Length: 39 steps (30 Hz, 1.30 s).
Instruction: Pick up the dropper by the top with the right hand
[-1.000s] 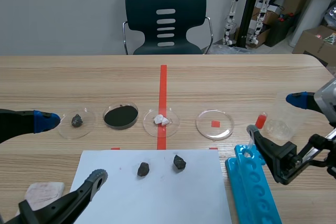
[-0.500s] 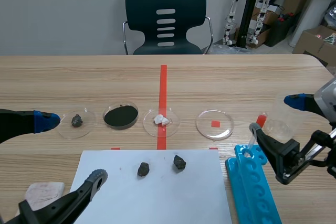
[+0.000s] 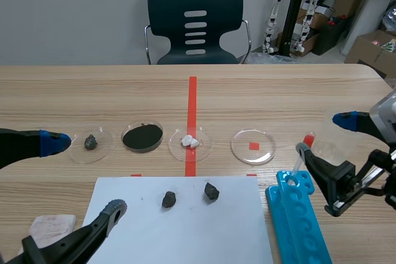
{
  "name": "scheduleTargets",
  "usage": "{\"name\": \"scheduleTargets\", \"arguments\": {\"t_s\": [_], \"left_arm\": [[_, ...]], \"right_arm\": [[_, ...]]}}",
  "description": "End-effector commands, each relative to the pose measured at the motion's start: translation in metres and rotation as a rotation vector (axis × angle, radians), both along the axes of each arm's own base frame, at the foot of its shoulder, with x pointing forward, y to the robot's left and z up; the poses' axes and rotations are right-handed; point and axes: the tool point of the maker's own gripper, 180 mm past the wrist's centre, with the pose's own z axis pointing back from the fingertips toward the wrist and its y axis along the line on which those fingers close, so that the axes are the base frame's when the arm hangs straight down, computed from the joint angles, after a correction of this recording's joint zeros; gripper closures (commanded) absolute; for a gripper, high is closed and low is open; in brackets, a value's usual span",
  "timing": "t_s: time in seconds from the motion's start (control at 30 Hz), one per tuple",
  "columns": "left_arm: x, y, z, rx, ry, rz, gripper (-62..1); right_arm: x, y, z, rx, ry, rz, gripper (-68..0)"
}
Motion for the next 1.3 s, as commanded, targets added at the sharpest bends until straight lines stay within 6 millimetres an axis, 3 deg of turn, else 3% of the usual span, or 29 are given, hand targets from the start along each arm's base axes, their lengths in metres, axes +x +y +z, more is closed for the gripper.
{"name": "scheduleTargets", "arguments": {"t_s": [0.0,0.27,0.7,0.87,1.27], "left_arm": [[0.001,-0.001,0.006,-0.027,-0.014,0.009,-62.3],[0.001,-0.001,0.006,-0.027,-0.015,0.009,-62.3],[0.001,-0.001,0.006,-0.027,-0.015,0.009,-62.3],[0.001,-0.001,0.006,-0.027,-0.015,0.009,-62.3],[0.001,-0.001,0.006,-0.027,-0.015,0.009,-62.3]], "right_arm": [[0.008,0.0,0.012,0.01,-0.04,0.004,-45.5],[0.011,-0.001,0.014,0.008,-0.048,0.002,-45.0],[0.011,-0.002,0.011,0.0,-0.034,-0.002,-33.1],[0.01,-0.002,0.01,-0.001,-0.03,-0.002,-32.8],[-0.002,-0.002,-0.021,0.015,0.07,-0.013,-35.4]]}}
